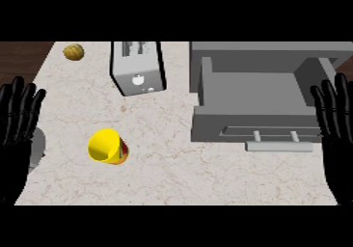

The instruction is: Pick up the cup, place it into the drawer and close the drawer

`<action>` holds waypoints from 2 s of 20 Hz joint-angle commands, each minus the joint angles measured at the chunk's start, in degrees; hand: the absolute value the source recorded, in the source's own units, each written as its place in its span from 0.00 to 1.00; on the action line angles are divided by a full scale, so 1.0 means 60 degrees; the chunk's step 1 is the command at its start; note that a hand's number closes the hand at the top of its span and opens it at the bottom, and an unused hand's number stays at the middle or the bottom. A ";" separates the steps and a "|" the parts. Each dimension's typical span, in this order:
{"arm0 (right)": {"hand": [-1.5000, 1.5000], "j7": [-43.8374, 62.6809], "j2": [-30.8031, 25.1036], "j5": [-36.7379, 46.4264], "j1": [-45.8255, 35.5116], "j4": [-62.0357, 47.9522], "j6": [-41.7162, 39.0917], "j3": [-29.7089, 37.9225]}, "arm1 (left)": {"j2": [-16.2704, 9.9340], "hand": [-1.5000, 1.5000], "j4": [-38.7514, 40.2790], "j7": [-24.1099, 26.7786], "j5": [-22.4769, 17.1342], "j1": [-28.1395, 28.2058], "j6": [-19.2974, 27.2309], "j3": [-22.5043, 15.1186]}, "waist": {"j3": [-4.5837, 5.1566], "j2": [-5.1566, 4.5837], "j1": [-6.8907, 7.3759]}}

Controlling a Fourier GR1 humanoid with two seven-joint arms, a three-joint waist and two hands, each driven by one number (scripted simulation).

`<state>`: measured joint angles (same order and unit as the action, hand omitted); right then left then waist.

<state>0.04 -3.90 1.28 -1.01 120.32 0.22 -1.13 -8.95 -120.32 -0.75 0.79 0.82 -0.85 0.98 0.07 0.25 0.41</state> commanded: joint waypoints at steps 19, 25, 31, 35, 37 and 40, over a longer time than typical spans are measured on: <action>0.00 0.0515 -0.0719 -0.0947 -0.0898 -0.1628 -0.1403 0.0458 | -0.0485 0.00 0.4975 0.0722 -0.3595 -0.0854 -0.3259 0.1098 | -0.0007 -0.0063 -0.0131; 0.00 0.0931 -0.0776 -0.1022 -0.1630 -0.1619 -0.1372 0.0709 | -0.0464 0.00 0.5682 0.1167 -0.3046 -0.0548 -0.3467 0.1173 | -0.0009 -0.0042 -0.0070; 0.00 0.0386 -0.0830 -0.0777 -0.1633 -0.2247 -0.1505 0.0773 | -0.0714 0.00 0.8878 0.3356 -0.1889 -0.1350 -0.3752 0.1597 | -0.0006 -0.0058 -0.0120; 0.00 0.0911 -0.0599 -0.0663 -0.1991 -0.2040 -0.1230 0.0573 | -0.0603 0.00 1.0052 0.3854 -0.1461 -0.1868 -0.3523 0.1547 | -0.0007 -0.0050 -0.0103; 0.00 0.0279 -0.0349 -0.0209 -0.1904 -0.2390 -0.1064 0.0334 | -0.0841 0.00 1.0194 0.4113 -0.1394 -0.1580 -0.3739 0.1647 | -0.0008 -0.0048 -0.0083; 0.00 0.0879 -0.0961 -0.1137 -0.2238 -0.2129 -0.1605 0.1065 | -0.0598 0.00 1.2423 0.5458 -0.0742 -0.2402 -0.3421 0.1639 | -0.0001 -0.0066 -0.0167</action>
<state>4.08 -8.75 -4.03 -13.42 106.87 -8.50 4.18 -13.60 -57.13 25.92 -7.27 -8.98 -23.28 10.73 0.03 -0.09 -0.24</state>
